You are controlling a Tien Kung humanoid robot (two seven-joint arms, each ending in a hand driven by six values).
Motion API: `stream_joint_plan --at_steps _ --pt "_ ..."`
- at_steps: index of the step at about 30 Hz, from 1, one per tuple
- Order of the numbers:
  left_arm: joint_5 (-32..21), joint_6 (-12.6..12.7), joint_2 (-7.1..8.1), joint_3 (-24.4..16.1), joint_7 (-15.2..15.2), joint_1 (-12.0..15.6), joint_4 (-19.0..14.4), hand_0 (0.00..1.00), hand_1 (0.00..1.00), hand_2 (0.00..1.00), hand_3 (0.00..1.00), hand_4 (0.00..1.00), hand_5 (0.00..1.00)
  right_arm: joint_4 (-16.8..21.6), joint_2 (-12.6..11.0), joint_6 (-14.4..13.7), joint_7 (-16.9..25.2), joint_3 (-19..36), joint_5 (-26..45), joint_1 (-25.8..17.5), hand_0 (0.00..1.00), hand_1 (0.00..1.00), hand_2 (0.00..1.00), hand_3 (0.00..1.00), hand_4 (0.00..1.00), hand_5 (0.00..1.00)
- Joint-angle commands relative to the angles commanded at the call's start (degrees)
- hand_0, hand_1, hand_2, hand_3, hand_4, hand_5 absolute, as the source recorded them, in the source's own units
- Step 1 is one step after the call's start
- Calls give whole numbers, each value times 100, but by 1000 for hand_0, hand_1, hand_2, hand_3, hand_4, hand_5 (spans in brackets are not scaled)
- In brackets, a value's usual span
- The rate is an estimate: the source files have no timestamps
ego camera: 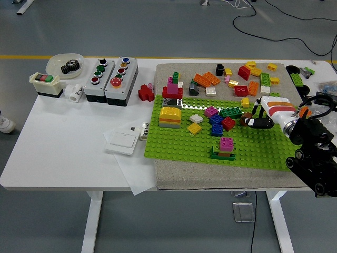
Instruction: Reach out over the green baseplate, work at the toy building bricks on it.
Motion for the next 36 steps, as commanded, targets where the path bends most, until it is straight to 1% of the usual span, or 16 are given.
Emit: stream_joint_plan --at_steps 3,4,8,10,15,16,28,36 --pt "2 -2 -1 -4 -1 -2 2 491 575 648 583 612 678 -3 5 20 19 6 10 -4 198 284 409 483 755 572" --pt "2 -3 -1 -5 -3 -3 3 490 573 648 583 611 677 -5 7 36 26 7 13 -4 216 314 440 500 770 548" --pt "-3 -5 -2 -6 -5 -5 6 490 573 648 583 611 677 -23 14 170 37 15 -36 1 216 314 440 500 770 548" --pt "-1 -8 -2 -10 -5 -3 7 491 571 649 583 613 677 -18 15 175 45 18 -55 -2 217 328 455 506 787 545" --pt "3 -14 -3 -15 -5 -7 12 491 571 649 583 613 677 -20 16 210 59 16 -133 10 217 328 455 506 787 545" --pt "6 -15 -4 -17 -5 -8 12 489 572 650 583 613 677 -21 17 209 64 13 -138 12 222 349 469 509 797 541" --pt "7 -17 -7 -20 -5 -15 12 490 573 648 583 613 677 -124 75 134 133 -100 -147 41 220 347 471 509 793 538" --pt "16 -19 -8 -30 1 -18 10 490 572 649 582 613 677 -299 161 59 190 -165 -156 64 219 342 469 507 796 530"
